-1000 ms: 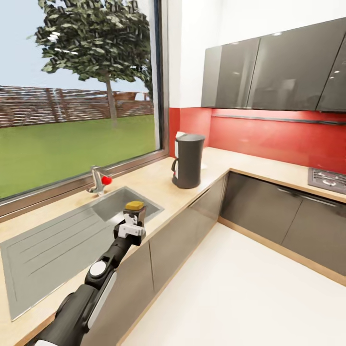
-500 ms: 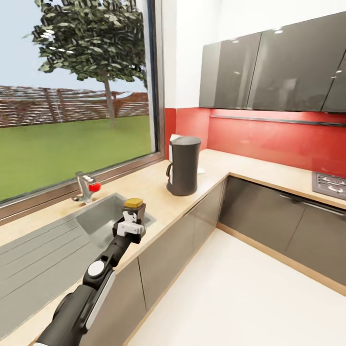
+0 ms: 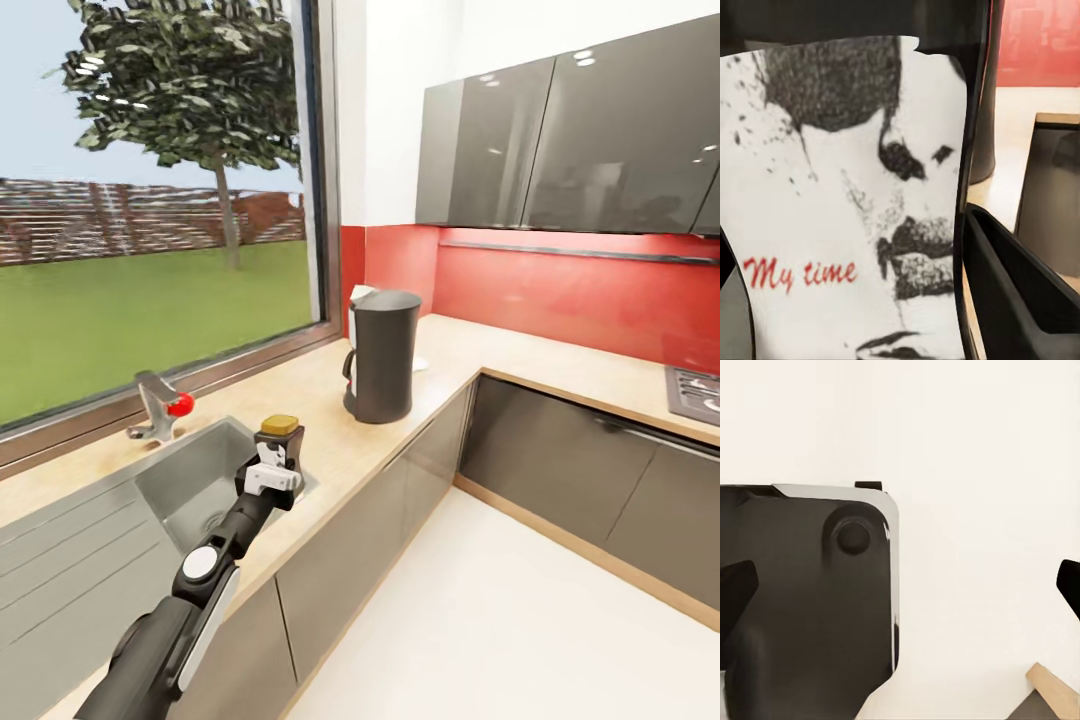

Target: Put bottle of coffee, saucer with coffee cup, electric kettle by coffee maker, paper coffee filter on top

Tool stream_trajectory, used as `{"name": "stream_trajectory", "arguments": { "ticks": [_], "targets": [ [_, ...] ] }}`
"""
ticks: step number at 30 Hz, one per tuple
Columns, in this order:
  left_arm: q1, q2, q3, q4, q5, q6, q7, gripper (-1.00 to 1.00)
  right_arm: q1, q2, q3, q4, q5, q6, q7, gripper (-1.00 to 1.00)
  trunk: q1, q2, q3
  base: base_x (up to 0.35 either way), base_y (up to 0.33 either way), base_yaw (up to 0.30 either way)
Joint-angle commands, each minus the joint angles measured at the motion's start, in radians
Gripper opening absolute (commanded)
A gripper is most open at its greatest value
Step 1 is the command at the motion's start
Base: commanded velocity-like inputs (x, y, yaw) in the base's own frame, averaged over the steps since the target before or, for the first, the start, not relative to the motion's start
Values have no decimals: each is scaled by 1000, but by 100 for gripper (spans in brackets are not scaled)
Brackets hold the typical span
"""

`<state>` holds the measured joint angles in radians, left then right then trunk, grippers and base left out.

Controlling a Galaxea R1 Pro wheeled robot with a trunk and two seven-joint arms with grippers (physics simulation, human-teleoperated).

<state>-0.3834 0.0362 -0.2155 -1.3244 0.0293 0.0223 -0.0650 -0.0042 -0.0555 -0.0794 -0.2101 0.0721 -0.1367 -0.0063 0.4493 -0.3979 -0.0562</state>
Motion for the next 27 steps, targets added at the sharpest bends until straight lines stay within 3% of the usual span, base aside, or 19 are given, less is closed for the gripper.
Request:
{"name": "stream_trajectory", "arguments": {
  "ticks": [1, 17, 23, 27],
  "targets": [
    [-1, 1, 0, -1, 1, 2, -2, -100, 0, 1, -8, 0, 7, -3, 0, 100, 1, -2, -2, 39, -13, 0],
    [33, 0, 0, -36, 1, -4, 0, -100, 0, 1, -8, 0, 7, -3, 0, 100, 1, -2, -2, 5, -2, 0],
    [61, 0, 2, -35, 0, -109, 0, -100, 0, 1, -7, 0, 8, -3, -1, 100, 1, -2, -2, 5, -1, 0],
    [72, -3, 3, -37, -1, -125, 1, -100, 0, 1, -7, 1, 8, -3, -1, 100, 1, -2, -2, 174, -70, 0]
  ]
}}
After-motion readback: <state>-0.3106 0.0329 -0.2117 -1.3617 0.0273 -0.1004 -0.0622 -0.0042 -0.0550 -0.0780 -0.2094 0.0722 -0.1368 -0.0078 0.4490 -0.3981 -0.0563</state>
